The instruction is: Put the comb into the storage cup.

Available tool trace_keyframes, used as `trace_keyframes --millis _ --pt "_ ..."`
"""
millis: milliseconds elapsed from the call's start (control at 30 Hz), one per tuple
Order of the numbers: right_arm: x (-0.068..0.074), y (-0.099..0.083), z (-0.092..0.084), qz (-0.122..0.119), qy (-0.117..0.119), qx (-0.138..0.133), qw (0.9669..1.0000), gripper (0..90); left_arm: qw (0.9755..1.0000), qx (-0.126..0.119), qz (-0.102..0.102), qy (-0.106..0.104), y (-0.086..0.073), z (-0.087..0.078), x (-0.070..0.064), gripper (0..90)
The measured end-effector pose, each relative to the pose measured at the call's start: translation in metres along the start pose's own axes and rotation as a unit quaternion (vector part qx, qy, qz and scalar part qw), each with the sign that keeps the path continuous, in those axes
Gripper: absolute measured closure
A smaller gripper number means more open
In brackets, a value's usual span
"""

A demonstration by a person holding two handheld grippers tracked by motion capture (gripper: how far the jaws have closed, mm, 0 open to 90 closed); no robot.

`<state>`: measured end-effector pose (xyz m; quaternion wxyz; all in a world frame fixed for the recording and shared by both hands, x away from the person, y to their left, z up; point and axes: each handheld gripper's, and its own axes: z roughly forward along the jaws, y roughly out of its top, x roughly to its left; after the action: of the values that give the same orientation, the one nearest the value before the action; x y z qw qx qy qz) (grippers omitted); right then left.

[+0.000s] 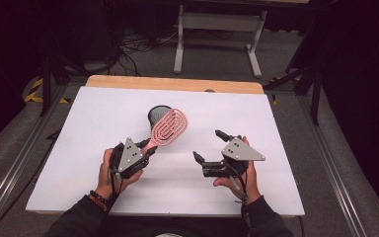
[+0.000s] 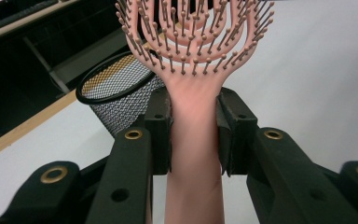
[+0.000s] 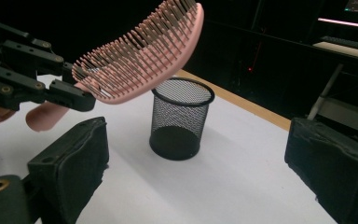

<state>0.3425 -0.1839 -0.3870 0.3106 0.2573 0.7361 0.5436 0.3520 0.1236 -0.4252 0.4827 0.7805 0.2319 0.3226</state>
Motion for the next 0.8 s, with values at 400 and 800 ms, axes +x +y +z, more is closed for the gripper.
trace_keyframes --millis 400,800 --pt "0.016 0.011 0.025 0.040 0.032 0.003 0.9987 10.8 0.9998 -0.016 0.009 -0.005 -0.001 0.001 -0.012 69.6" --pt "0.015 0.011 0.039 0.080 0.041 -0.001 0.9960 13.0 0.9993 -0.025 0.022 -0.018 -0.001 0.003 -0.024 69.6"
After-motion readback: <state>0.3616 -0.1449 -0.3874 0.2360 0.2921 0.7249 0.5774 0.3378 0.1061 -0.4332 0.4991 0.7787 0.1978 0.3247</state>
